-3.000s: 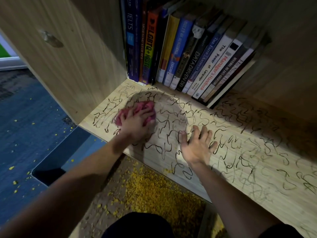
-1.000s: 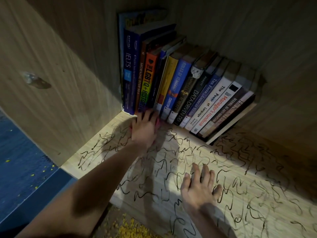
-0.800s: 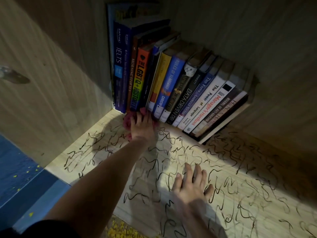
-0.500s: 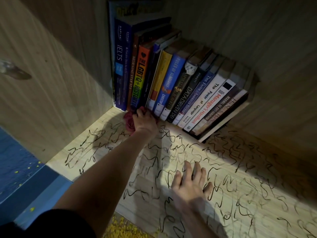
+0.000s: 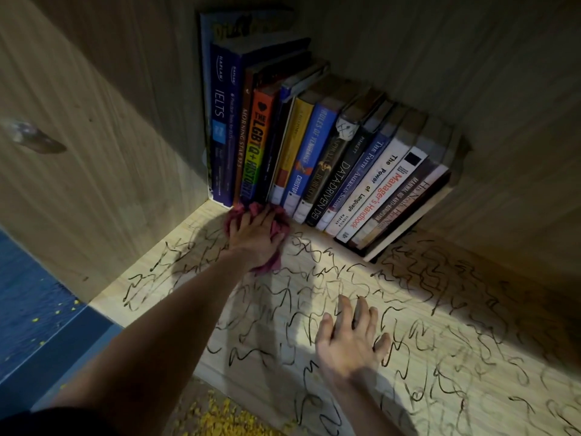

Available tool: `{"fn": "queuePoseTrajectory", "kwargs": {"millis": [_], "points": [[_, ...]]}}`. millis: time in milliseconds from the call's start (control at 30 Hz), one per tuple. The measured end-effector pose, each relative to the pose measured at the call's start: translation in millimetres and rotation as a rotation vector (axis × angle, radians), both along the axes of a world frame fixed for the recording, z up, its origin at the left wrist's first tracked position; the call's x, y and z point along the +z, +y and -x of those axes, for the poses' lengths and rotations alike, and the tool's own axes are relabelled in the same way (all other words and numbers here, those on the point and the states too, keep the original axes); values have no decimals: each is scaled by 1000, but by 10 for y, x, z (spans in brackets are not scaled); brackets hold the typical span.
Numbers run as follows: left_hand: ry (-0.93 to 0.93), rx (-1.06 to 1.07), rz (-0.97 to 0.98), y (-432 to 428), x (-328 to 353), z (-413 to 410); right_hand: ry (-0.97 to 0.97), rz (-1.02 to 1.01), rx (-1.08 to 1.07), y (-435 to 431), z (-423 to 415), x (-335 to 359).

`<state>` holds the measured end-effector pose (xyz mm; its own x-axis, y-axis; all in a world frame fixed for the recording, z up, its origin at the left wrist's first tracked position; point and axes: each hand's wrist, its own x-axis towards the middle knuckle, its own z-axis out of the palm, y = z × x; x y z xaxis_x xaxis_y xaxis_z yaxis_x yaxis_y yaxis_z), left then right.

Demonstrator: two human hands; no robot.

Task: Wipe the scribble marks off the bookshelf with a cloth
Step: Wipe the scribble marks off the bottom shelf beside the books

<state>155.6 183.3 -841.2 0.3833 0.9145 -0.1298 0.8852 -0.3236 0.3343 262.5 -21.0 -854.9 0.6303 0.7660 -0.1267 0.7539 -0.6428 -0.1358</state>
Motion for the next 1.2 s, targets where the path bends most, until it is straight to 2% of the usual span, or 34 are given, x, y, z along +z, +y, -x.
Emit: {"fn": "queuePoseTrajectory", "kwargs": {"millis": [133, 300, 333, 467, 500, 600, 733, 900, 1067, 1133, 1200], "points": [[51, -30, -6, -1, 14, -86, 16, -28, 0, 4, -14, -40], [2, -301, 16, -472, 169, 242, 13, 7, 0, 10, -40, -55], [-49, -262, 3, -500, 207, 326, 14, 19, 2, 13, -39, -42], [-325, 129, -157, -84, 288, 709, 59, 76, -5, 7, -25, 16], [-314, 139, -179, 57, 247, 783, 60, 65, -8, 8, -24, 18], [-81, 123, -101, 233, 23, 753, 43, 52, -8, 19, -19, 11], [13, 233, -58, 185, -25, 495, 18, 69, -17, 28, 4, 4], [91, 85, -30, 30, 89, 446, 9, 93, -11, 32, -1, 23], [-10, -228, 86, -549, 246, -170, 7, 86, -2, 46, 13, 26], [-128, -284, 142, -621, 213, -283, 17, 80, -4, 41, 13, 42], [-301, -223, 184, -454, 167, -214, 20, 83, -1, 43, -3, 45]]}}
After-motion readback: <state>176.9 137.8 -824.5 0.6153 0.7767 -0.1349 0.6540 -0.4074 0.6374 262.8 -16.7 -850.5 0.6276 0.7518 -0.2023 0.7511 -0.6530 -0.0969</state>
